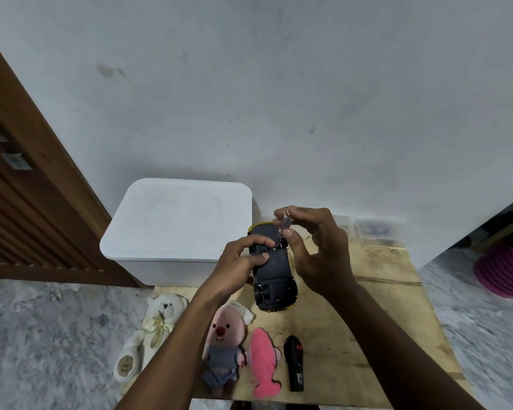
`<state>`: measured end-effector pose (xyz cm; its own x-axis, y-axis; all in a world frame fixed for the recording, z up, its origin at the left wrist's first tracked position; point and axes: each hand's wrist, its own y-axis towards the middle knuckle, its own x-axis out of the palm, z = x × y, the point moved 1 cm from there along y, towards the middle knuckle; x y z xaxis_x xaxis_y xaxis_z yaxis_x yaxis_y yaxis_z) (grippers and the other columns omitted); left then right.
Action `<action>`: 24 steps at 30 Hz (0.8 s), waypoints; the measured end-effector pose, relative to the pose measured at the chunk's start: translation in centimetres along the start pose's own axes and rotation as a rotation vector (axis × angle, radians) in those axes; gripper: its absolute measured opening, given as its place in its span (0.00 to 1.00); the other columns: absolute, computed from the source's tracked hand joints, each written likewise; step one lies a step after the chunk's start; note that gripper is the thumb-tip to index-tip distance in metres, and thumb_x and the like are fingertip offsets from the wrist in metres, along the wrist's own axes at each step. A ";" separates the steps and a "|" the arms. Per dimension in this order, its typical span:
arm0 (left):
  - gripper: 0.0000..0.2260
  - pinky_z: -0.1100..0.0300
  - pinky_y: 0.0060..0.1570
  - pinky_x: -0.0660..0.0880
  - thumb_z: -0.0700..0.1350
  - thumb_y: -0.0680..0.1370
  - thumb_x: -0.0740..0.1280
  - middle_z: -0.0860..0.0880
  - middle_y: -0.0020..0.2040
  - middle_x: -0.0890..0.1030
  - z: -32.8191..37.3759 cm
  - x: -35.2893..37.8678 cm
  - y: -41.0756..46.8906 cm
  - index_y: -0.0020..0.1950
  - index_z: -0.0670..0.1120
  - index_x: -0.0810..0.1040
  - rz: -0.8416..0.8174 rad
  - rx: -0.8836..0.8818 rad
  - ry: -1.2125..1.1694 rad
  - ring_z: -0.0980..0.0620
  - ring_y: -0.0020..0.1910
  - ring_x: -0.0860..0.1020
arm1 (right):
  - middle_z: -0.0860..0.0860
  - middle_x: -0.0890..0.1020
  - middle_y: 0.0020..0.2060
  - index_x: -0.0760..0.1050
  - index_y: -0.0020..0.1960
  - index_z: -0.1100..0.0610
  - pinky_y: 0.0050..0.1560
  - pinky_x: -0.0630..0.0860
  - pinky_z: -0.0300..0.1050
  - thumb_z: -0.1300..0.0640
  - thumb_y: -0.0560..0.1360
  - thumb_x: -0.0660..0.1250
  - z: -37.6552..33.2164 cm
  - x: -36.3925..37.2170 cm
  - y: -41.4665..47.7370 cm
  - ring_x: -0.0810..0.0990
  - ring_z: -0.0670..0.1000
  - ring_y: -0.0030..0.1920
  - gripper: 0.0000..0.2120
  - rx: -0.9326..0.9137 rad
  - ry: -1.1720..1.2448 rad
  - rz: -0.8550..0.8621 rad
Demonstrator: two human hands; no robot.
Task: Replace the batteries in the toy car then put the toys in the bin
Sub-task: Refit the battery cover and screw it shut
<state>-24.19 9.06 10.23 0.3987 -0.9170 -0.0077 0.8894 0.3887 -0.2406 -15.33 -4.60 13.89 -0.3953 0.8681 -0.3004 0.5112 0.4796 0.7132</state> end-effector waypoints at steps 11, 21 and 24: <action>0.12 0.64 0.28 0.73 0.34 0.79 0.66 0.50 0.50 0.81 -0.1 -0.1 0.1 0.49 0.50 0.83 -0.006 -0.012 -0.021 0.58 0.34 0.80 | 0.57 0.82 0.54 0.72 0.60 0.56 0.54 0.81 0.56 0.74 0.73 0.68 0.1 -0.3 0.3 0.83 0.56 0.56 0.21 0.001 -0.019 0.011; 0.11 0.64 0.27 0.73 0.34 0.79 0.66 0.49 0.48 0.80 -0.1 -0.3 0.2 0.50 0.50 0.82 -0.006 -0.012 -0.023 0.54 0.37 0.80 | 0.58 0.82 0.55 0.72 0.60 0.57 0.57 0.80 0.52 0.74 0.72 0.70 -0.1 -0.2 0.3 0.82 0.55 0.59 0.21 -0.033 -0.050 0.004; 0.11 0.65 0.27 0.73 0.33 0.79 0.66 0.51 0.47 0.80 -0.1 -0.3 0.2 0.51 0.48 0.82 -0.007 -0.013 -0.026 0.58 0.34 0.80 | 0.55 0.82 0.51 0.73 0.60 0.55 0.50 0.81 0.57 0.75 0.72 0.70 0.1 -0.1 0.4 0.84 0.55 0.53 0.22 0.001 -0.021 0.004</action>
<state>-24.17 9.45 10.10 0.3980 -0.9172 0.0193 0.8894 0.3806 -0.2532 -15.09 -4.48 14.13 -0.3769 0.8724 -0.3113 0.5136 0.4765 0.7136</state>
